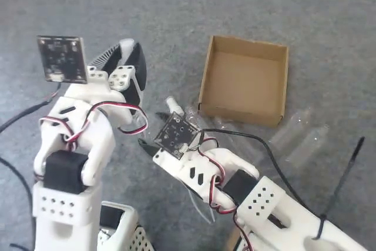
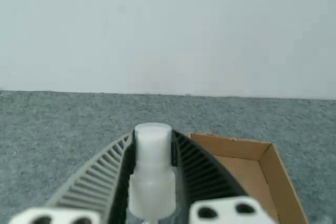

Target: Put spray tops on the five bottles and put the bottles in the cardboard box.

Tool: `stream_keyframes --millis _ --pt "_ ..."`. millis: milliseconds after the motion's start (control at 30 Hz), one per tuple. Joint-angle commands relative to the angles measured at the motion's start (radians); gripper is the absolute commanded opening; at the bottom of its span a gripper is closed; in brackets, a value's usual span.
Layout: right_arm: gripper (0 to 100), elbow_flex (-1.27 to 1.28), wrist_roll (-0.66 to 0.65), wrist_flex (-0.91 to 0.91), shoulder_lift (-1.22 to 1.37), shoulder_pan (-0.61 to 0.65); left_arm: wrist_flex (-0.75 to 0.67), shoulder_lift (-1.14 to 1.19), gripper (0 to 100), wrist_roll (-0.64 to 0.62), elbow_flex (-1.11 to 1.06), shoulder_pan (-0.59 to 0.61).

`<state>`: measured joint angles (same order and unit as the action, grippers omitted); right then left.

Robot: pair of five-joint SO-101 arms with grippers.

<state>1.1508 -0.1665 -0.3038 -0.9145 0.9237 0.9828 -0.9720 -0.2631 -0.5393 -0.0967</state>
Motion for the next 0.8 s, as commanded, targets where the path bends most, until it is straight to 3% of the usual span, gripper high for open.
stream_keyframes --millis 0,200,433,667,767 --pt "0.6 0.017 0.055 0.179 -0.041 -0.084 0.008 -0.021 1 -0.005 -0.008 -0.005" --pt "0.6 0.094 0.166 0.366 -0.038 -0.117 0.08 -0.021 1 0.009 -0.019 -0.034" --pt "0.6 0.114 0.17 0.364 -0.038 -0.122 0.115 -0.021 1 0.115 -0.058 -0.127" --pt "0.6 0.121 0.167 0.366 -0.038 -0.122 0.132 -0.021 14 0.149 -0.013 -0.015" --pt "0.6 0.121 0.167 0.364 -0.036 -0.122 0.133 -0.02 14 0.167 0.065 0.017"
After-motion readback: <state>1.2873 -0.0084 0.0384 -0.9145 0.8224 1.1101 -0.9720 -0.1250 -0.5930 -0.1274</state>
